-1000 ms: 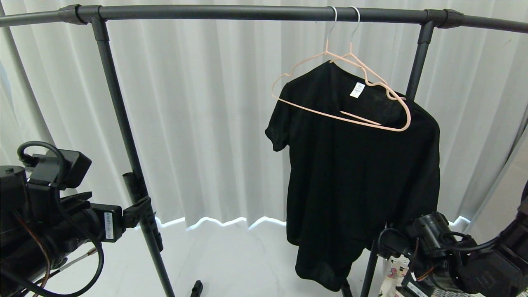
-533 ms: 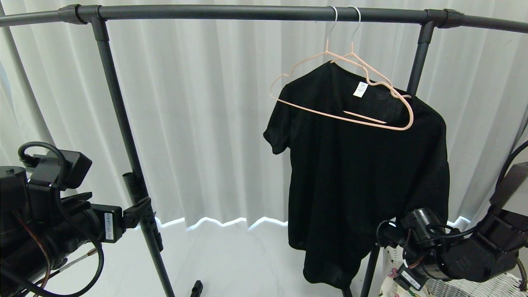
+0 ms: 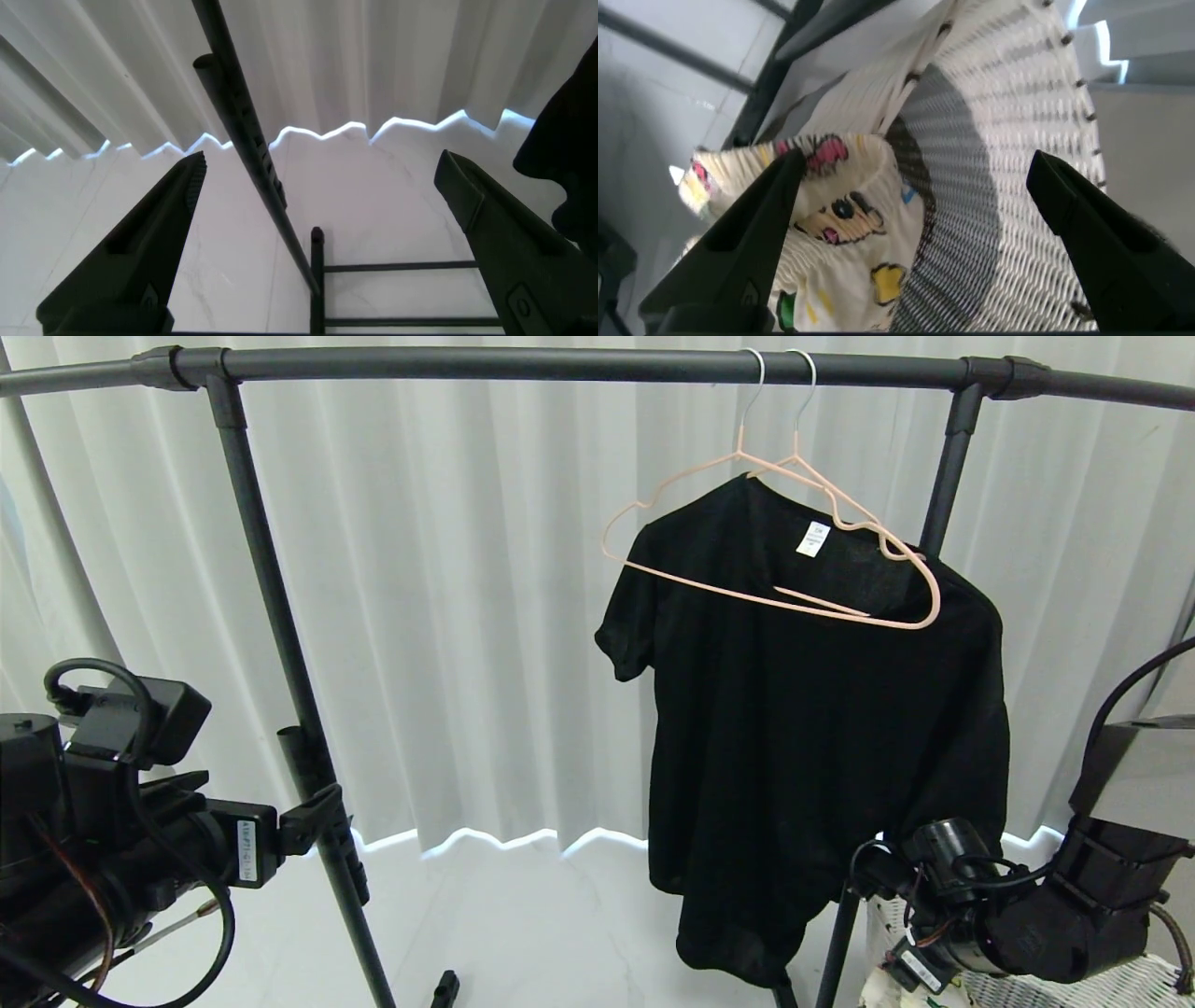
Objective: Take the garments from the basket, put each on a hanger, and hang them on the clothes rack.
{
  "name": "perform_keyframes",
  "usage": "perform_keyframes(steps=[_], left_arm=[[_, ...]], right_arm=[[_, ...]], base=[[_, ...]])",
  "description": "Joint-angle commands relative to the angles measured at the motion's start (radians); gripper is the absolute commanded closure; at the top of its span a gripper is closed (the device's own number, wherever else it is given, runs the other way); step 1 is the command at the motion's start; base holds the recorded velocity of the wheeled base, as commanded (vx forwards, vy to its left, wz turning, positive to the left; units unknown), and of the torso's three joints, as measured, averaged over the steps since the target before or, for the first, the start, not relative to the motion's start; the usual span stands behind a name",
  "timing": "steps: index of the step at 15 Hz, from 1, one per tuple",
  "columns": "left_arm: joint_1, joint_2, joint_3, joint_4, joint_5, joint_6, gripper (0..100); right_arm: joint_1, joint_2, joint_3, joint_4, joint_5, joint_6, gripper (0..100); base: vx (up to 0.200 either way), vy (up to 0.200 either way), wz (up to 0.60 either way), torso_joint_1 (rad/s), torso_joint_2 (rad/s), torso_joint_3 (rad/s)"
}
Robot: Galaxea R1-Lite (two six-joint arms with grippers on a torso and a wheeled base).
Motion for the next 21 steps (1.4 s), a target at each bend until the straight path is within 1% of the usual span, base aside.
perform_keyframes(steps=[1,2,3,11,14,15,16,17,18,20,21], left_arm=[[-0.001,-0.001,-0.003,0.0,0.0,0.001,0],[-0.001,-0.001,-0.003,0.0,0.0,0.001,0],[-0.001,-0.002,-0.003,0.0,0.0,0.001,0],[-0.004,-0.018,-0.003,0.0,0.0,0.003,0],[-0.004,-0.018,0.001,0.0,0.0,0.001,0],[-0.004,-0.012,-0.001,0.0,-0.001,0.001,0],[-0.004,-0.008,-0.001,0.0,-0.001,0.001,0],[-0.006,-0.004,-0.001,0.0,-0.003,0.001,0],[-0.006,-0.001,-0.001,0.0,-0.003,0.001,0],[-0.009,-0.002,0.001,0.0,-0.003,0.0,0],[-0.009,-0.002,0.002,0.0,-0.003,0.0,0]], right_arm=[[0.001,-0.027,0.018,0.002,0.004,-0.002,0],[0.001,-0.034,0.023,0.002,0.005,-0.002,0],[0.001,-0.045,0.035,0.002,0.004,-0.004,100],[0.011,-0.139,0.153,0.02,0.005,-0.001,100],[0.021,-0.173,0.176,0.02,0.007,0.001,100],[0.083,-0.229,0.227,0.019,0.013,0.001,100],[0.112,-0.248,0.251,0.019,0.017,0.001,100],[0.187,-0.306,0.314,0.017,0.022,0.001,100],[0.238,-0.343,0.35,0.016,0.02,0.001,100],[0.316,-0.42,0.38,0.017,0.019,-0.001,100],[0.339,-0.443,0.385,0.017,0.017,-0.002,100]], base=[[0.0,0.0,0.0,0.0,0.0,0.0],[0.0,0.0,0.0,0.0,0.0,0.0],[0.0,0.0,0.0,0.0,0.0,0.0],[0.0,0.0,0.0,0.0,0.0,0.0],[0.0,0.0,0.0,0.0,0.0,0.0],[0.0,0.0,0.0,0.0,0.0,0.0],[0.0,0.0,0.0,0.0,0.0,0.0],[0.0,0.0,0.0,0.0,0.0,0.0],[0.0,0.0,0.0,0.0,0.0,0.0],[0.0,0.0,0.0,0.0,0.0,0.0],[0.0,0.0,0.0,0.0,0.0,0.0]])
